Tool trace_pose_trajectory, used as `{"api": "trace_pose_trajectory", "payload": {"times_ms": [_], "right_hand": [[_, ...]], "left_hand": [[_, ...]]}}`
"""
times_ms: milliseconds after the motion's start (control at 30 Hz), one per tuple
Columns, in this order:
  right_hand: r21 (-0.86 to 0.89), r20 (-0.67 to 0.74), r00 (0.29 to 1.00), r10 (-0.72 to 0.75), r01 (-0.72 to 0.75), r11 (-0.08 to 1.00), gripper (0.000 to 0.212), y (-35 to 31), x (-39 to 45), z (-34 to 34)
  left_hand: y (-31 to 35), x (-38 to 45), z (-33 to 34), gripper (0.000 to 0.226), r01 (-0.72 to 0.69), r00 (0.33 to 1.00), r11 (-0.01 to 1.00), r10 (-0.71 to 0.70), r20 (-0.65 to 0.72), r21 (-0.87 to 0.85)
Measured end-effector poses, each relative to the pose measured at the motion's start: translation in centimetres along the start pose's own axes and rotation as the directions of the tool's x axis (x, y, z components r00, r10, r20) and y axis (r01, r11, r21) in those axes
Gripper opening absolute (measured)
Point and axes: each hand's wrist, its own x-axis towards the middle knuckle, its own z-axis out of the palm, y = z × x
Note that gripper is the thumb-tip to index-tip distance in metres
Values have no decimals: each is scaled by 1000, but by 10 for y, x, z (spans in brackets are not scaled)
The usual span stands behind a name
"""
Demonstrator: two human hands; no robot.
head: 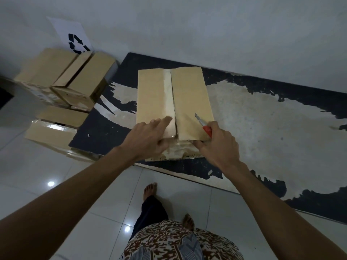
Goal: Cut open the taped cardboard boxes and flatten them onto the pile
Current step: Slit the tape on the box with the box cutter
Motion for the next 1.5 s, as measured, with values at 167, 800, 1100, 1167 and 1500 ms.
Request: {"api": "trace_pose_trajectory", "payload": {"times_ms": [167, 800, 1100, 1167, 1500], "right_hand": [[99, 166, 978, 126, -144, 985, 73, -3, 4, -17], [377, 559, 829, -23, -229, 898, 10, -55, 18, -19], [242, -142, 832, 536, -496, 834, 48, 4, 49, -40], [313, -125, 811, 572, -515, 798, 68, 19, 50, -34], [516, 99, 821, 562, -525, 677, 129, 58, 83, -49]], "left_hand": [[0, 9, -5, 73, 137, 989, 989, -140, 58, 50], [-130, 181, -11, 70, 355, 803, 929, -245, 544, -107], [-60, 271, 14, 77, -108, 718, 990, 142, 681, -93], [-27, 276, 14, 75, -211, 734, 969, 244, 634, -128], [-17, 144, 2, 83, 414, 889, 910, -406, 210, 11]]}}
